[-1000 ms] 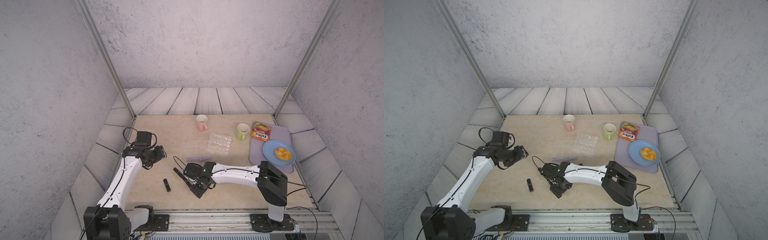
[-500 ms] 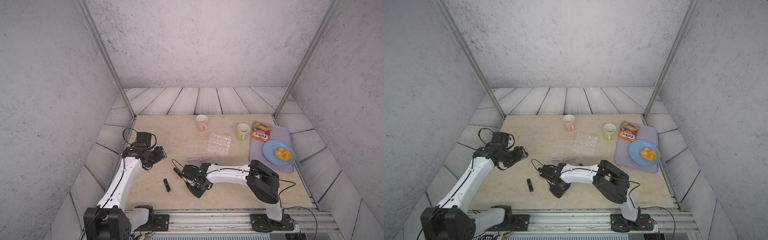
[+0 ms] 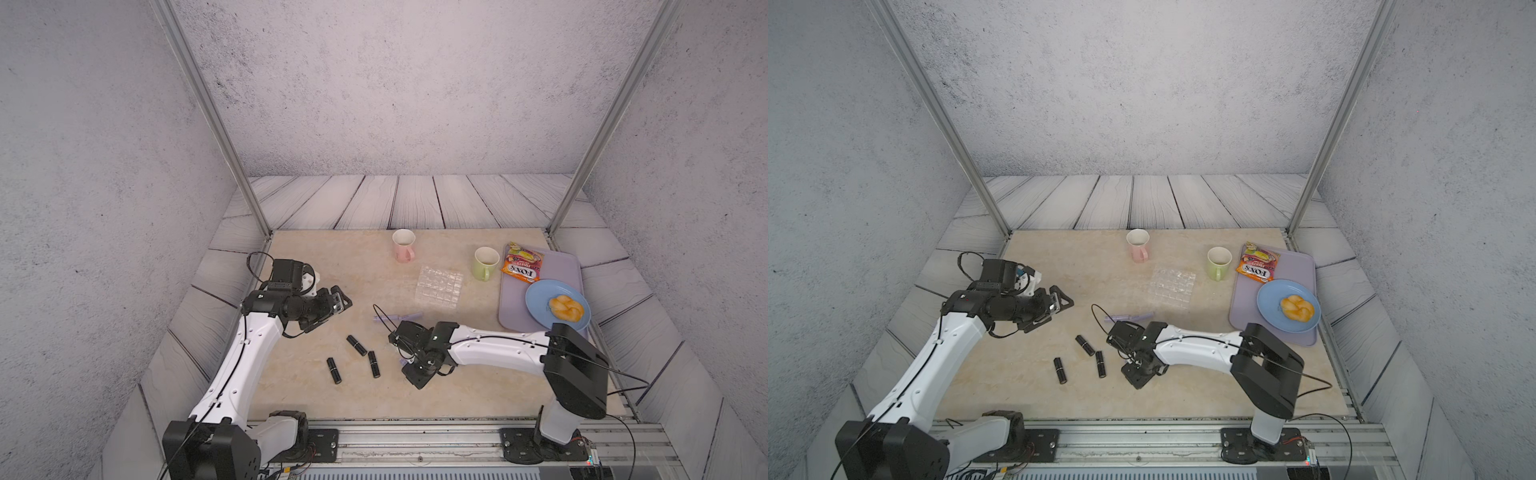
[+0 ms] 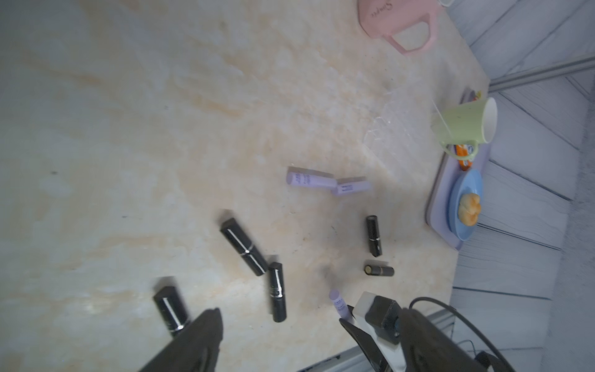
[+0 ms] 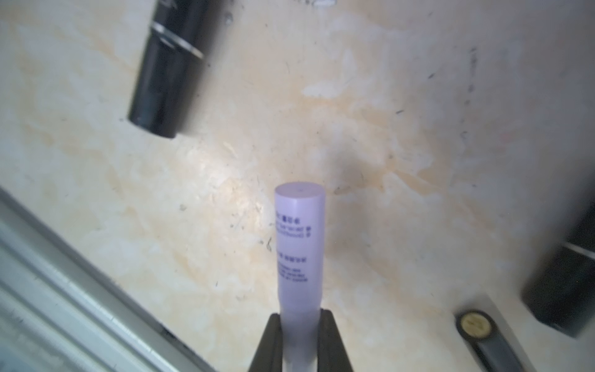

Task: Arrange the lipsticks in the organizer
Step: Pick up the lipstick at the center of the board.

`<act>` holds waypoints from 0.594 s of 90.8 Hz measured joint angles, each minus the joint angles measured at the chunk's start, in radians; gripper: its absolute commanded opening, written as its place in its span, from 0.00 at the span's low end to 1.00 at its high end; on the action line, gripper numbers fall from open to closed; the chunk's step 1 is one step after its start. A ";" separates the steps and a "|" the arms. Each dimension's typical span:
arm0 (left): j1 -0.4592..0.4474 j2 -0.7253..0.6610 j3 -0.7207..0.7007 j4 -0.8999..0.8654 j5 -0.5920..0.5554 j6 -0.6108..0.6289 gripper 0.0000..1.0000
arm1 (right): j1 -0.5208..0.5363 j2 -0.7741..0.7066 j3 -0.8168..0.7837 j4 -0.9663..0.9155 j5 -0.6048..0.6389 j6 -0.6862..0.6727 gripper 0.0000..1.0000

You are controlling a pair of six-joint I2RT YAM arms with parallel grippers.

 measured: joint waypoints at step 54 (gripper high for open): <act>-0.392 -0.009 -0.281 0.546 0.505 -0.422 0.56 | 0.036 -0.451 -0.150 0.064 0.026 -0.285 0.00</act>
